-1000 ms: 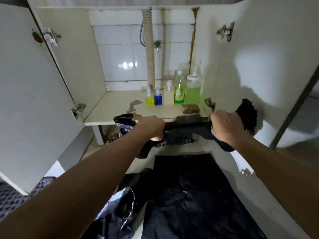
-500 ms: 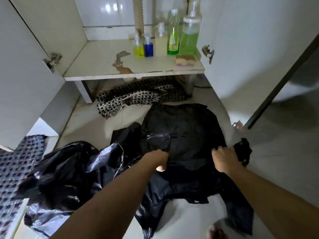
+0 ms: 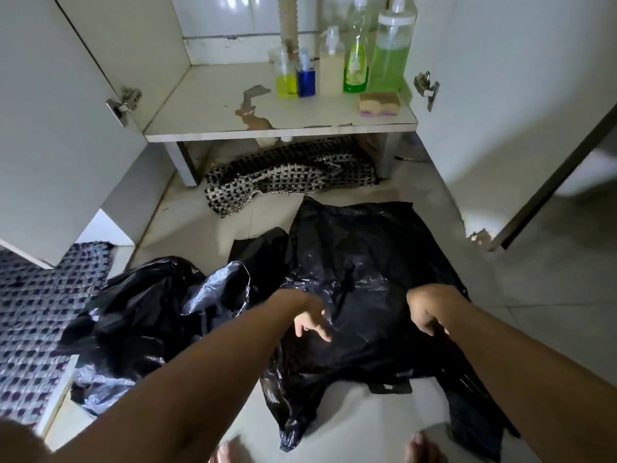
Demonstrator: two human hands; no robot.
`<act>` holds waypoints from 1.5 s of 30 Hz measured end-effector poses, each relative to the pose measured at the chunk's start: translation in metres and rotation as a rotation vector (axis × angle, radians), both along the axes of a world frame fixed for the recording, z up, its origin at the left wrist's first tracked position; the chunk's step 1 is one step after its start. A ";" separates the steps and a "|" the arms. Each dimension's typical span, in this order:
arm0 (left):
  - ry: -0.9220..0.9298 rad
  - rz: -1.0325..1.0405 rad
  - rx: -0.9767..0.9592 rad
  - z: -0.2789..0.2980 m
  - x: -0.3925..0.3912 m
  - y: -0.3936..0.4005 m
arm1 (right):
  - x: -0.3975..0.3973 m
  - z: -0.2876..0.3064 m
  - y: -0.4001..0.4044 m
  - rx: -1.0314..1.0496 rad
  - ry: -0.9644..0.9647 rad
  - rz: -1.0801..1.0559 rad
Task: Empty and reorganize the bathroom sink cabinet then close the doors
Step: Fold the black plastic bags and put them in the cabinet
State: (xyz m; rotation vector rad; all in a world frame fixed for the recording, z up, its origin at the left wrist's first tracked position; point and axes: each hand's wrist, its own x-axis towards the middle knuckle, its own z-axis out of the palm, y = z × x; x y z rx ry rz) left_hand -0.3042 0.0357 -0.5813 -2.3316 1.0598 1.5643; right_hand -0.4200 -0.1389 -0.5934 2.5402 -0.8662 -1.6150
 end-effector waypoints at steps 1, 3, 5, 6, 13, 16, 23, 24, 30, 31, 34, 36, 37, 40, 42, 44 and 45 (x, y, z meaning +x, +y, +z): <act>-0.050 -0.001 -0.041 0.018 0.015 -0.004 | 0.019 0.017 0.003 0.027 -0.156 -0.029; -0.166 -0.004 -0.104 0.054 0.053 -0.009 | 0.057 0.046 0.012 0.066 -0.556 -0.070; -0.316 -0.011 -0.175 0.088 0.091 -0.007 | 0.095 0.066 0.030 0.139 -0.845 -0.112; -0.397 -0.023 -0.216 0.104 0.108 -0.002 | 0.112 0.074 0.043 0.198 -0.935 -0.111; -0.495 -0.077 -0.010 0.108 0.159 0.080 | 0.159 0.063 0.149 0.395 -0.861 -0.023; -0.406 -0.022 0.046 0.069 0.173 0.114 | 0.164 0.038 0.174 0.299 -0.884 -0.007; -0.457 0.018 -0.066 0.026 0.182 0.140 | 0.187 0.049 0.180 0.328 -1.071 -0.160; -0.477 0.069 -0.103 0.028 0.186 0.140 | 0.191 0.062 0.178 0.373 -1.110 -0.171; -0.592 0.643 -0.696 0.088 0.222 0.129 | 0.197 0.170 0.127 0.362 -1.226 -0.124; -0.532 0.791 -0.839 0.104 0.223 0.126 | 0.195 0.186 0.116 0.344 -1.232 -0.127; -0.360 1.040 -1.228 0.160 0.212 0.113 | 0.180 0.226 0.090 0.369 -1.302 -0.199; -0.251 1.041 -1.422 0.202 0.197 0.103 | 0.162 0.244 0.077 0.337 -1.385 -0.198; -0.219 1.017 -1.485 0.215 0.194 0.100 | 0.158 0.243 0.073 0.307 -1.393 -0.180; -0.384 0.830 -1.559 0.264 0.174 0.085 | 0.128 0.249 0.066 0.191 -1.361 -0.070; -0.493 0.641 -1.553 0.287 0.157 0.072 | 0.112 0.255 0.072 0.130 -1.313 0.015; -0.617 0.397 -1.486 0.302 0.133 0.062 | 0.107 0.261 0.081 0.205 -1.377 0.089; -0.643 0.290 -1.447 0.303 0.125 0.057 | 0.108 0.263 0.087 0.230 -1.436 0.126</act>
